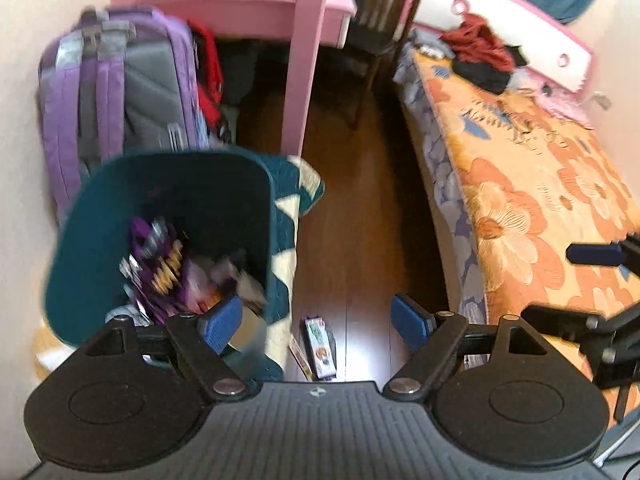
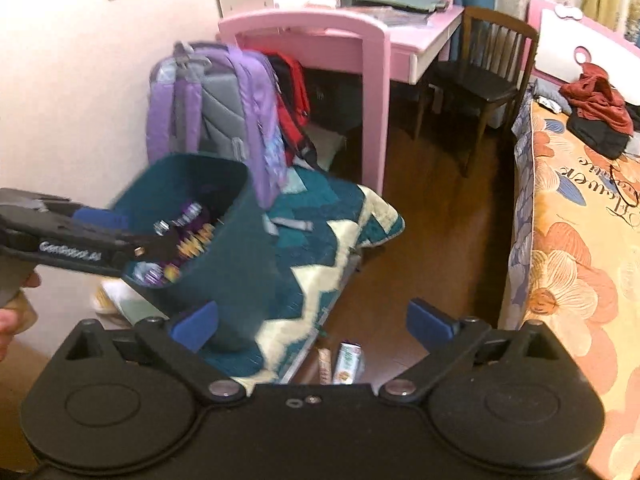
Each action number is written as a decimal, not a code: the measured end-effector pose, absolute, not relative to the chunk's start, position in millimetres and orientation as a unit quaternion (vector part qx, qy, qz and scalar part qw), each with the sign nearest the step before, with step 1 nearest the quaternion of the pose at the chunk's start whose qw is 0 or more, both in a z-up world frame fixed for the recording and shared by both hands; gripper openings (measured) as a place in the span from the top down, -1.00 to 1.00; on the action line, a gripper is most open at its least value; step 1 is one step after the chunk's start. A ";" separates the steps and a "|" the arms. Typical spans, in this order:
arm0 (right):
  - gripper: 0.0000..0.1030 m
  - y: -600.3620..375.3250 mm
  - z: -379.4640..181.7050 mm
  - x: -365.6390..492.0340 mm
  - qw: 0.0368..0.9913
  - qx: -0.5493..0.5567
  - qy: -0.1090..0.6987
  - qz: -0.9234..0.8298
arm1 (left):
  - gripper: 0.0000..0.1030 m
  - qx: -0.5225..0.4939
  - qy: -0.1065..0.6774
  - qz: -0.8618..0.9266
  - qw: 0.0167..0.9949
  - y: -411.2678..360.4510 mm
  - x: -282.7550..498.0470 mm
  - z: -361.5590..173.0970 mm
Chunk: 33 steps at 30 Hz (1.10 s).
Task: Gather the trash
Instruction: 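Lower both tools toward the snack bag and stick sachet on the floor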
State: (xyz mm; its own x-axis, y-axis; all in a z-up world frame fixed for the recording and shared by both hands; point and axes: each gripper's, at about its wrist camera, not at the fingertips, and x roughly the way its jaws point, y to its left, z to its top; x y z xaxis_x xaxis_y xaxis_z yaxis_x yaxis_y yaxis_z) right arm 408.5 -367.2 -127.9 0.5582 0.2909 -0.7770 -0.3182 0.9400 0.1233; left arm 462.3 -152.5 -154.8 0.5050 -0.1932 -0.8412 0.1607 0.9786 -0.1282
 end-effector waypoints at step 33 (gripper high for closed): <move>-0.93 -340.5 -714.1 616.9 0.747 0.021 0.642 0.168 | -0.58 -0.030 0.648 0.013 0.761 -261.5 494.1 -700.4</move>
